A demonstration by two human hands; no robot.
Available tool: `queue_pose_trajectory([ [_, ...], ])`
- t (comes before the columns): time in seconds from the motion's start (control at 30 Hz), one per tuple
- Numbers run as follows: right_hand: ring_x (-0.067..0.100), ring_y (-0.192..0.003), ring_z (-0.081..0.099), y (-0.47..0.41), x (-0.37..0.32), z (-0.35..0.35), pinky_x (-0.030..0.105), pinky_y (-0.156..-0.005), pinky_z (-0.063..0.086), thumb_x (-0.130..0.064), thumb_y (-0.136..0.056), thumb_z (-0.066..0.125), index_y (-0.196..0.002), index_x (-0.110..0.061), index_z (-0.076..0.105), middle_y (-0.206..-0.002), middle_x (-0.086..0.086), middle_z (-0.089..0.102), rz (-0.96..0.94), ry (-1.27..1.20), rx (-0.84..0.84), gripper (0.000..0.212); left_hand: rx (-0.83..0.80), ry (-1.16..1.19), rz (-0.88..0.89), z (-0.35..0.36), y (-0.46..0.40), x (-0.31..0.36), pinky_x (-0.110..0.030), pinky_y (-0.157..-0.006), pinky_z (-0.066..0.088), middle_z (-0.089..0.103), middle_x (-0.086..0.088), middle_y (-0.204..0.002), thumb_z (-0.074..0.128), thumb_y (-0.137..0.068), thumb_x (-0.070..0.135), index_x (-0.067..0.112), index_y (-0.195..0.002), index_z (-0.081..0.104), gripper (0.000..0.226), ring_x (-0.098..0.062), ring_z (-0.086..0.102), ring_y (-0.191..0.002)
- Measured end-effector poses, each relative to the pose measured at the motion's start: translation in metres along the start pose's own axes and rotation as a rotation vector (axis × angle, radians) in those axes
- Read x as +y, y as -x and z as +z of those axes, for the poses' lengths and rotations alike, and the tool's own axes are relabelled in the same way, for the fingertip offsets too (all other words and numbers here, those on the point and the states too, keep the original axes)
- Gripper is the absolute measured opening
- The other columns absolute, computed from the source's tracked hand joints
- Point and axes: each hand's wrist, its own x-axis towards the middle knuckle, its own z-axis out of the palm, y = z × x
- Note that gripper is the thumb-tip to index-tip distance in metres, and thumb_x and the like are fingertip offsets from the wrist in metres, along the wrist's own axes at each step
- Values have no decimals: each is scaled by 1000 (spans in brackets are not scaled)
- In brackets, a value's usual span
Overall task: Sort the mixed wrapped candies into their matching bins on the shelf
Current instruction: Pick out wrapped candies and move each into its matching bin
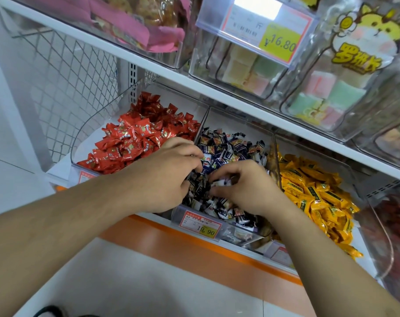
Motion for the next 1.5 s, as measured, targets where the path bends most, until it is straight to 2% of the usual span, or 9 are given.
queue_pose_trajectory([
  [0.2, -1, -47, 62, -7, 2, -36, 11, -42, 42, -30, -88, 82, -101, -33, 76, -93, -17, 70, 91, -71, 339, 15, 9, 2, -1, 1, -1, 0, -18, -116, 17, 35, 25, -151, 59, -99, 18, 30, -131, 60, 34, 0, 8, -146],
  [0.3, 9, -54, 65, -14, 10, -45, 23, -60, 57, -31, -95, 74, -124, -31, 71, -113, -4, 73, 88, 63, 455, 29, 6, -3, 2, 1, -1, 0, -19, -116, 18, 35, 25, -151, 59, -99, 18, 30, -131, 60, 34, 0, 8, -146],
  [0.4, 25, -117, 64, -16, 20, -40, 26, -101, 45, -36, -96, 70, -141, -28, 60, -141, 4, 62, 52, 282, 366, 47, 5, -9, -3, 1, -1, 1, -20, -117, 20, 35, 25, -151, 59, -99, 18, 30, -131, 60, 35, 0, 8, -147],
  [0.47, 29, -135, 51, -12, 16, -35, 31, -107, 43, -35, -96, 70, -144, -30, 56, -150, 5, 53, 44, 384, 303, 50, 5, -12, -3, 1, -1, 1, -21, -118, 22, 36, 24, -151, 59, -98, 18, 29, -131, 61, 35, -1, 8, -146],
  [0.67, 0, -115, 56, 6, -14, -12, 27, -105, 48, -25, -90, 79, -137, -37, 61, -133, -17, 62, -117, 192, 107, 51, -4, -15, -14, -1, -1, 2, -27, -120, 27, 35, 23, -151, 58, -98, 16, 28, -131, 60, 35, -2, 7, -147],
  [0.8, 4, -112, 57, 5, -5, 12, 34, -98, 54, -35, -83, 84, -144, -37, 55, -134, -14, 59, -83, 259, -183, 68, -13, -11, -15, -2, 1, 3, -29, -122, 27, 34, 24, -152, 58, -99, 17, 28, -132, 60, 34, -2, 6, -148],
  [1.0, 20, -134, 35, -5, -1, 24, 46, -101, 50, -50, -78, 78, -147, -48, 47, -156, -18, 37, -119, 469, -233, 76, 3, -3, -6, 0, 1, 1, -25, -119, 28, 35, 24, -152, 57, -99, 17, 27, -129, 62, 32, -3, 7, -148],
  [1.23, 16, -91, 62, -7, -4, 21, 39, -71, 59, -37, -73, 77, -109, -44, 64, -103, -15, 62, -123, 502, -237, 39, 3, -12, 6, 3, 2, -2, -34, -120, 32, 36, 21, -153, 58, -99, 17, 25, -125, 65, 29, -7, 9, -149],
  [1.5, 6, -78, 67, -3, 5, 9, 35, -76, 60, -29, -78, 88, -92, -43, 77, -89, -14, 73, 2, 324, -206, 22, -19, -5, -12, 1, 1, 0, -31, -118, 33, 34, 20, -154, 55, -100, 15, 25, -124, 63, 27, -6, 7, -149],
])
